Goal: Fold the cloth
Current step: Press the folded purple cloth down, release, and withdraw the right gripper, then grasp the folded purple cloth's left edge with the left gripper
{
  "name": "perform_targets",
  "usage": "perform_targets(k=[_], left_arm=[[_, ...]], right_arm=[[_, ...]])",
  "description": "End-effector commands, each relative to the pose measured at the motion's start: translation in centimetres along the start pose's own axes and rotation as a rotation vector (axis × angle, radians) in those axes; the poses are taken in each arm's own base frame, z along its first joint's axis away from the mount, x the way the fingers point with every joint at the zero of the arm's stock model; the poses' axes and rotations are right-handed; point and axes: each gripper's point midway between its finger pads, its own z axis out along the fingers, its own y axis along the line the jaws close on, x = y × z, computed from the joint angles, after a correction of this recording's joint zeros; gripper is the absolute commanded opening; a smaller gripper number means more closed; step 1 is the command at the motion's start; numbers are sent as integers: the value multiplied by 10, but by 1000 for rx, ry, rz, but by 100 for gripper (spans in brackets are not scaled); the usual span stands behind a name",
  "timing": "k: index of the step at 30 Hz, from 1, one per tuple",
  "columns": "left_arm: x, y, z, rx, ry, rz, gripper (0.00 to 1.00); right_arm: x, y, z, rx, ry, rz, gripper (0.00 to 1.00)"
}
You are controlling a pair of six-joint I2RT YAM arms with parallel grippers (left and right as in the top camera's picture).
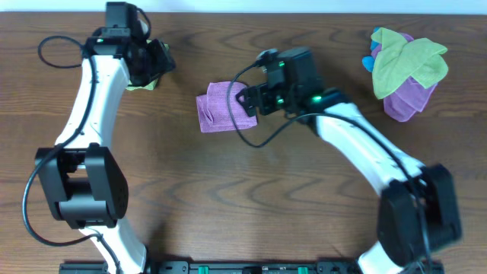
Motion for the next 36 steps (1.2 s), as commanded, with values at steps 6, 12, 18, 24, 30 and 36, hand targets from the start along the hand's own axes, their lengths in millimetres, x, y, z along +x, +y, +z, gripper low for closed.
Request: perform_targets(k=[6, 12, 18, 24, 30, 36], left_arm=[[7, -35, -26, 237, 73, 34, 53], [39, -28, -16, 212, 180, 38, 50], [76, -19, 4, 247, 299, -5, 46], [116, -11, 27, 305, 396, -40, 46], [148, -2, 47, 300, 445, -72, 50], [161, 1, 61, 302, 438, -58, 55]], right_arm=[[25, -21, -68, 55, 116, -83, 99], [58, -39, -113, 68, 76, -27, 99], [103, -51, -160, 88, -46, 65, 99], [146, -49, -191, 135, -188, 182, 99], [168, -35, -205, 131, -272, 246, 99], [167, -30, -212, 131, -306, 230, 99]])
